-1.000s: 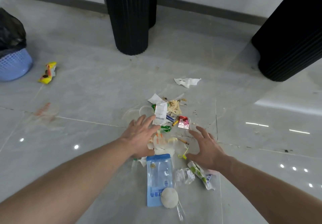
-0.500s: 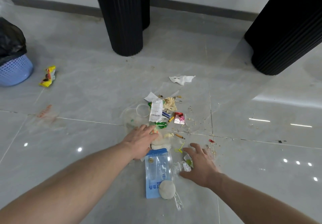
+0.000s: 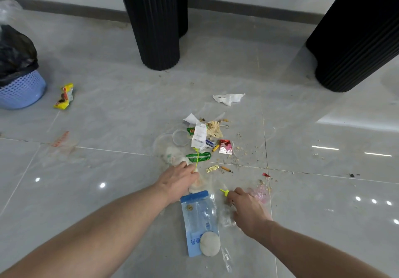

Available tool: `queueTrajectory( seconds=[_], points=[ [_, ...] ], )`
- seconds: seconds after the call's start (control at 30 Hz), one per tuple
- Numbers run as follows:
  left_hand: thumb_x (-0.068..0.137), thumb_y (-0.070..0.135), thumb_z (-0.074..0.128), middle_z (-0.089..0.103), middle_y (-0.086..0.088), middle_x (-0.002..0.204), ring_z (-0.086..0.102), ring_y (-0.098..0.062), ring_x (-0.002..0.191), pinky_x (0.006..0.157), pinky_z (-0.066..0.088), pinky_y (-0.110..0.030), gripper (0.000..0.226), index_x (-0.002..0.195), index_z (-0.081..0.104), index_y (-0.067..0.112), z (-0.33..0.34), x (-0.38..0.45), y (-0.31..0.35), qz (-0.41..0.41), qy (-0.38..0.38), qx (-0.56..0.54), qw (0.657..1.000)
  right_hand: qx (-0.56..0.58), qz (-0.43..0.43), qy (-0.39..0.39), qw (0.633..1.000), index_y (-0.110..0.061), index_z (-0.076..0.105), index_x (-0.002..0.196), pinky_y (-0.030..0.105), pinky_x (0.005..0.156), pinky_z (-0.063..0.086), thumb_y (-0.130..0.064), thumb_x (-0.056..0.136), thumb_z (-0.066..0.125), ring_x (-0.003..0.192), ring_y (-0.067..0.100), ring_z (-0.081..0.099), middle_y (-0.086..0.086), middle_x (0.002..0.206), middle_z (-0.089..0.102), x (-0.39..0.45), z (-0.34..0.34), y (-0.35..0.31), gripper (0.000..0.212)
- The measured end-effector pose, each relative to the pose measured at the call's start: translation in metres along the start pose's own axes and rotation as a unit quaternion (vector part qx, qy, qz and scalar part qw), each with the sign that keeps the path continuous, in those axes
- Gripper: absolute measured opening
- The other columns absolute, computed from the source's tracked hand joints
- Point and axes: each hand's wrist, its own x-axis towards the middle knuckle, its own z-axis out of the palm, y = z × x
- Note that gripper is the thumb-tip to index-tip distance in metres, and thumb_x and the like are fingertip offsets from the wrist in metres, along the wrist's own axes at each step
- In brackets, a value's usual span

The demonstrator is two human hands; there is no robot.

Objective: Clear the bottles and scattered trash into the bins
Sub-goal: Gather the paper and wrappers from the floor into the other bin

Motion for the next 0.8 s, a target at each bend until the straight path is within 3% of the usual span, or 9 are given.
queueTrajectory(
  seconds=[0.1, 0.17, 0.23, 0.3, 0.4, 0.47, 0.6, 0.67, 0.8],
  points=[
    [0.080, 0.004, 0.063, 0.046, 0.000, 0.134, 0.043, -0.022, 0.114, 0.083, 0.051, -0.041, 0.047, 0.122, 0.052, 0.021, 0.002, -0.003, -0.010, 0.014, 0.004, -0.029, 0.999, 0.016, -0.004, 0.020, 1.000, -0.031, 0.056, 0.119, 0.031, 0.084, 0.048, -0.008, 0.085, 0.056, 0.110, 0.021, 0.053, -0.009, 0.118, 0.051, -0.002, -0.002, 0.002, 0.040],
    [0.081, 0.035, 0.062, 0.043, 0.005, 0.139, 0.042, -0.019, 0.121, 0.093, 0.048, -0.040, 0.050, 0.129, 0.051, 0.027, 0.001, -0.008, -0.017, 0.008, 0.031, -0.062, 0.998, 0.036, -0.010, 0.032, 0.999, -0.033, 0.053, 0.126, 0.030, 0.091, 0.047, -0.027, 0.087, 0.058, 0.114, 0.019, 0.049, -0.012, 0.123, 0.049, -0.007, 0.000, 0.002, 0.039],
    [0.074, 0.061, 0.055, 0.038, 0.006, 0.144, 0.040, -0.018, 0.129, 0.106, 0.041, -0.040, 0.070, 0.136, 0.048, 0.031, -0.002, -0.015, -0.022, -0.016, 0.060, -0.081, 0.995, 0.057, -0.015, 0.031, 0.998, -0.035, 0.050, 0.132, 0.033, 0.098, 0.046, -0.047, 0.088, 0.056, 0.119, 0.017, 0.046, -0.014, 0.128, 0.046, -0.013, 0.003, 0.002, 0.046],
    [0.075, 0.065, 0.052, 0.031, 0.005, 0.149, 0.035, -0.020, 0.133, 0.110, 0.036, -0.043, 0.075, 0.141, 0.045, 0.031, -0.004, -0.019, -0.023, -0.076, 0.096, -0.132, 0.984, 0.052, -0.023, 0.028, 0.998, -0.039, 0.049, 0.131, 0.033, 0.101, 0.045, -0.065, 0.085, 0.052, 0.119, 0.014, 0.044, -0.017, 0.128, 0.045, -0.017, 0.006, 0.002, 0.053],
    [0.075, 0.073, 0.055, 0.022, 0.005, 0.152, 0.032, -0.024, 0.135, 0.104, 0.043, -0.046, 0.084, 0.147, 0.036, 0.033, -0.003, -0.013, -0.016, -0.204, 0.126, -0.202, 0.950, 0.018, -0.047, 0.007, 0.999, -0.041, 0.049, 0.124, 0.032, 0.098, 0.046, -0.083, 0.071, 0.054, 0.113, 0.011, 0.044, -0.019, 0.123, 0.041, -0.021, 0.008, 0.004, 0.067],
    [0.072, 0.080, 0.056, 0.018, 0.003, 0.156, 0.031, -0.027, 0.136, 0.101, 0.047, -0.046, 0.095, 0.151, 0.028, 0.035, -0.002, -0.004, -0.007, -0.275, 0.101, -0.233, 0.927, -0.014, -0.059, -0.009, 0.998, -0.040, 0.047, 0.125, 0.031, 0.096, 0.048, -0.074, 0.069, 0.065, 0.114, 0.013, 0.045, -0.017, 0.125, 0.039, -0.021, 0.009, 0.006, 0.068],
    [0.067, 0.074, 0.068, 0.024, -0.003, 0.149, 0.034, -0.030, 0.132, 0.090, 0.050, -0.045, 0.102, 0.148, 0.027, 0.027, 0.005, 0.012, 0.013, -0.331, 0.053, -0.257, 0.906, -0.033, -0.051, -0.003, 0.998, -0.037, 0.048, 0.127, 0.029, 0.094, 0.049, -0.033, 0.081, 0.074, 0.118, 0.018, 0.049, -0.010, 0.128, 0.041, -0.019, 0.010, 0.008, 0.053],
    [0.066, 0.065, 0.074, 0.030, -0.004, 0.138, 0.037, -0.030, 0.124, 0.080, 0.051, -0.042, 0.093, 0.138, 0.033, 0.023, 0.009, 0.014, 0.023, -0.337, 0.047, -0.254, 0.905, -0.033, -0.043, -0.002, 0.999, -0.036, 0.049, 0.127, 0.028, 0.093, 0.047, -0.022, 0.085, 0.068, 0.119, 0.018, 0.049, -0.009, 0.127, 0.042, -0.019, 0.010, 0.008, 0.048],
    [0.076, 0.037, 0.078, 0.036, -0.005, 0.130, 0.041, -0.029, 0.119, 0.083, 0.052, -0.039, 0.068, 0.128, 0.038, 0.019, 0.012, 0.013, 0.033, -0.335, 0.057, -0.259, 0.904, -0.029, -0.035, -0.012, 0.999, -0.036, 0.051, 0.125, 0.026, 0.091, 0.044, -0.015, 0.088, 0.062, 0.116, 0.018, 0.050, -0.010, 0.123, 0.043, -0.018, 0.010, 0.009, 0.044]
  ],
)
